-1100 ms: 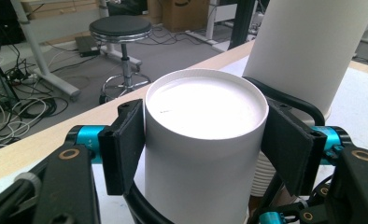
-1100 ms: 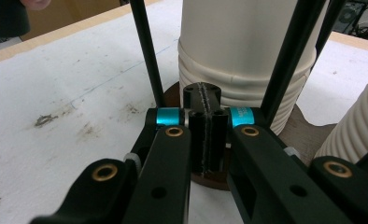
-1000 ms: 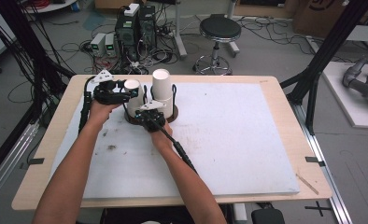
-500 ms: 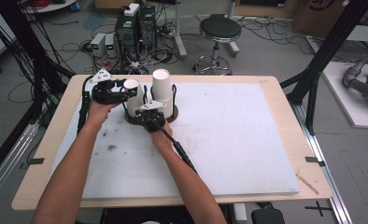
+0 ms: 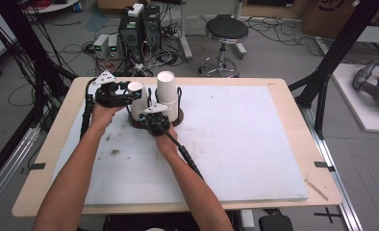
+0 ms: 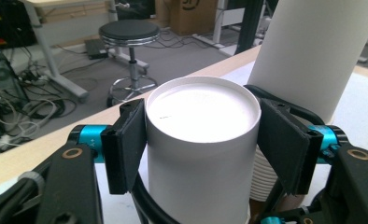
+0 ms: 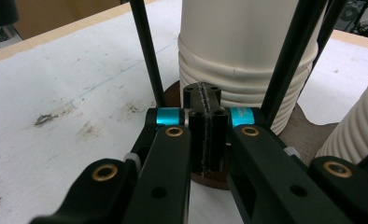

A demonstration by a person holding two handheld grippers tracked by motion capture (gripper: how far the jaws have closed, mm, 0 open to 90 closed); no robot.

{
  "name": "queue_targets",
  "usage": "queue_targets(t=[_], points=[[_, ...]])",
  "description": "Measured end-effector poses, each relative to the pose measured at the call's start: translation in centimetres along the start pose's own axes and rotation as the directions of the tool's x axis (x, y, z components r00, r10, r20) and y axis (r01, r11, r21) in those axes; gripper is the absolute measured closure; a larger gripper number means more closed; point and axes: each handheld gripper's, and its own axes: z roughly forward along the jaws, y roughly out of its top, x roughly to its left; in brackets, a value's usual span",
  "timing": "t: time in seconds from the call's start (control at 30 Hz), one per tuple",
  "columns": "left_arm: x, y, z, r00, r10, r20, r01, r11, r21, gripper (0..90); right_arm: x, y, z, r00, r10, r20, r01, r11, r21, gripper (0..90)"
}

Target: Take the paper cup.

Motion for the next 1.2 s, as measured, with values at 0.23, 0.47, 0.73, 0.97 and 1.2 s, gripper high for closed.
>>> queue_targets(t=[0.23, 0.47, 0.73, 0.97, 1.2], points=[[-0.19, -0.07, 0.34, 0.9999, 0.013, 0.001, -0.013, 0.9998, -0.012, 27.8, 0.08, 0.09, -0.07, 1.0, 0.007, 0.002, -0.007, 1.0, -0.012, 90.0], [-0.28, -0.16, 0.53, 0.9996, 0.023, 0.017, -0.023, 0.9997, 0.002, 33.8, 0.08, 0.05, 0.01, 1.0, 0.006, 0.005, -0.006, 1.0, -0.011, 90.0], [-0.26, -0.09, 0.42, 0.9997, 0.015, 0.018, -0.015, 0.9999, 0.004, 34.2, 0.02, 0.03, 0.02, 1.0, 0.008, -0.001, -0.008, 1.0, -0.01, 90.0], [-0.19, -0.02, 0.28, 0.9996, 0.013, 0.024, -0.013, 0.9999, 0.004, 34.3, 0.08, 0.03, 0.03, 1.0, 0.008, 0.002, -0.008, 1.0, -0.009, 90.0], [-0.25, 0.17, 0.2, 0.9995, 0.012, 0.028, -0.012, 0.9999, 0.001, 34.5, -0.03, 0.04, 0.09, 0.9999, 0.01, 0.011, -0.01, 1.0, -0.005, 90.0]])
